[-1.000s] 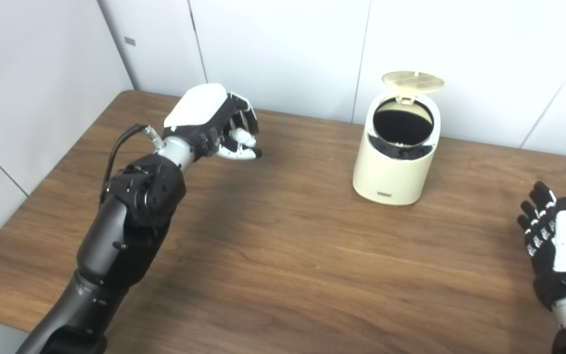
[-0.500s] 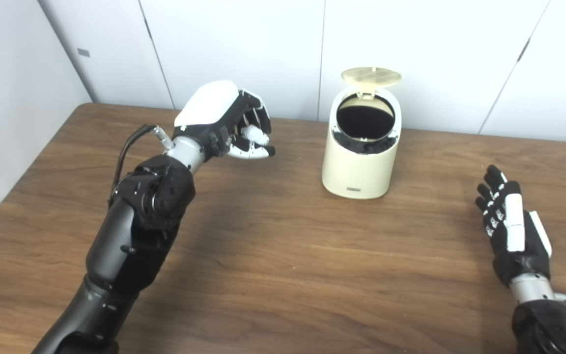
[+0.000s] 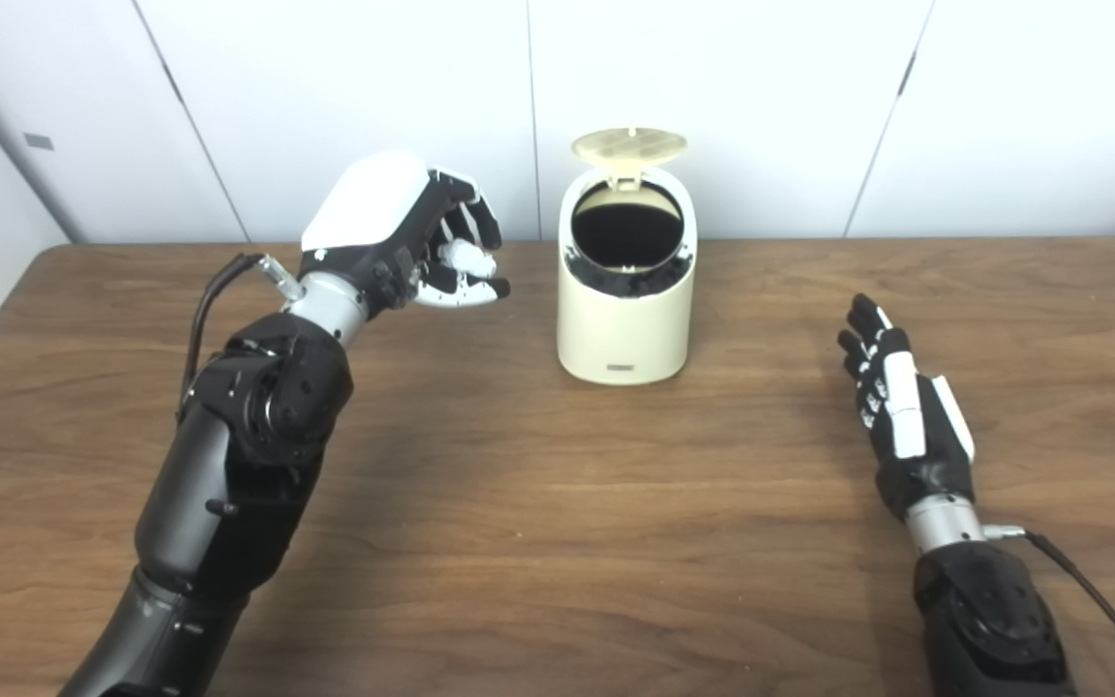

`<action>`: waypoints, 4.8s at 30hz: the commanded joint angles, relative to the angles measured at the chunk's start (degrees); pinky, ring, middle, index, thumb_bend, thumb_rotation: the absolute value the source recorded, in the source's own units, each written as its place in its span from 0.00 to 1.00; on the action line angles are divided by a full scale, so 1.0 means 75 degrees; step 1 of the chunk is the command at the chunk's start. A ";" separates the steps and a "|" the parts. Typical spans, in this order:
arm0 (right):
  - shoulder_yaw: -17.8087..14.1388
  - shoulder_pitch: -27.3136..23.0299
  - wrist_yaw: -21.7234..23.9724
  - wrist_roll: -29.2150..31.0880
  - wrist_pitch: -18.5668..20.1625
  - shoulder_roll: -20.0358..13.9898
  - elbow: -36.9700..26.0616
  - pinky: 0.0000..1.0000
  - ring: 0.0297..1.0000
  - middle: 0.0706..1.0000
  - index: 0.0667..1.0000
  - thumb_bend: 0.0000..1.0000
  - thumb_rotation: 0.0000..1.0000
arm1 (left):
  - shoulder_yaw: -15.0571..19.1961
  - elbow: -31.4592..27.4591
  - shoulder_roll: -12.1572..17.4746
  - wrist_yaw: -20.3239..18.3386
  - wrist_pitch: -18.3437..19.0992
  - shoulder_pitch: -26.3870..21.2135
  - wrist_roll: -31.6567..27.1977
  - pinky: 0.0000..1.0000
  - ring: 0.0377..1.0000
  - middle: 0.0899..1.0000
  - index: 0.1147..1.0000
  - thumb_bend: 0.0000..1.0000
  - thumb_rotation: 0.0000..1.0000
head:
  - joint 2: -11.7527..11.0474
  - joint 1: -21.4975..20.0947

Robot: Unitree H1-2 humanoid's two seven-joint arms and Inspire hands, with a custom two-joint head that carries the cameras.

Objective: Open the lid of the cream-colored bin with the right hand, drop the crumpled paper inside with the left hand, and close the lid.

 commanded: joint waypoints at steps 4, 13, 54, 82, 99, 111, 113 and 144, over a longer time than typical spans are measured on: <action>0.0083 -0.0154 -0.0111 -0.0108 -0.0123 0.0128 -0.0136 0.99 0.96 0.96 0.93 0.60 1.00 | 0.0002 0.0093 -0.0151 0.0447 -0.0279 -0.0623 0.0091 0.31 0.36 0.40 0.44 0.47 0.00 | -0.0013 -0.0179; 0.0168 -0.0106 -0.0221 -0.0201 -0.0071 0.0236 -0.0179 1.00 0.97 0.97 0.93 0.55 1.00 | -0.0101 0.0607 -0.0578 0.0925 -0.0521 -0.0957 0.0059 0.36 0.36 0.41 0.43 0.47 0.00 | -0.0147 -0.0231; 0.0288 -0.0102 -0.0412 -0.0451 -0.0357 0.0272 0.0006 1.00 0.98 0.96 0.93 0.53 1.00 | -0.0764 0.3286 -0.1937 0.3261 -0.1219 -0.1670 0.0108 0.32 0.38 0.47 0.43 0.47 0.00 | -0.0340 -0.0147; 0.0310 -0.0037 -0.0355 -0.0439 -0.0135 0.0186 -0.0134 1.00 0.98 0.96 0.95 0.54 1.00 | -0.1159 0.3242 -0.1922 0.3106 -0.0842 -0.1602 0.0483 0.49 0.59 0.63 0.43 0.52 0.05 | -0.0261 -0.0095; 0.0353 -0.0026 -0.0395 -0.0533 -0.0034 0.0197 -0.0267 1.00 0.95 0.90 0.88 0.50 1.00 | -0.1067 0.3204 -0.1961 0.2989 -0.0902 -0.1549 0.0246 0.54 0.63 0.65 0.60 0.96 0.00 | -0.0240 -0.0107; 0.0352 -0.0038 -0.0369 -0.0544 -0.0069 0.0108 -0.0177 1.00 0.95 0.90 0.89 0.51 1.00 | -0.0813 0.2995 -0.2056 0.3613 -0.1168 -0.1271 -0.0061 0.32 0.40 0.49 0.41 0.47 0.00 | -0.0257 -0.0012; 0.0359 -0.0035 -0.0370 -0.0555 -0.0048 0.0094 -0.0182 1.00 0.95 0.90 0.89 0.52 1.00 | -0.0784 0.2818 -0.2046 0.3709 -0.1207 -0.1180 -0.0073 0.31 0.40 0.49 0.43 0.47 0.00 | -0.0257 -0.0012; 0.0236 -0.0112 -0.0288 -0.0298 -0.0113 0.0066 -0.0122 0.99 0.94 0.90 0.90 0.50 1.00 | 0.1029 0.0645 -0.1663 0.3606 -0.1015 0.0705 -0.1512 0.32 0.38 0.42 0.43 0.47 0.00 | -0.0224 0.0133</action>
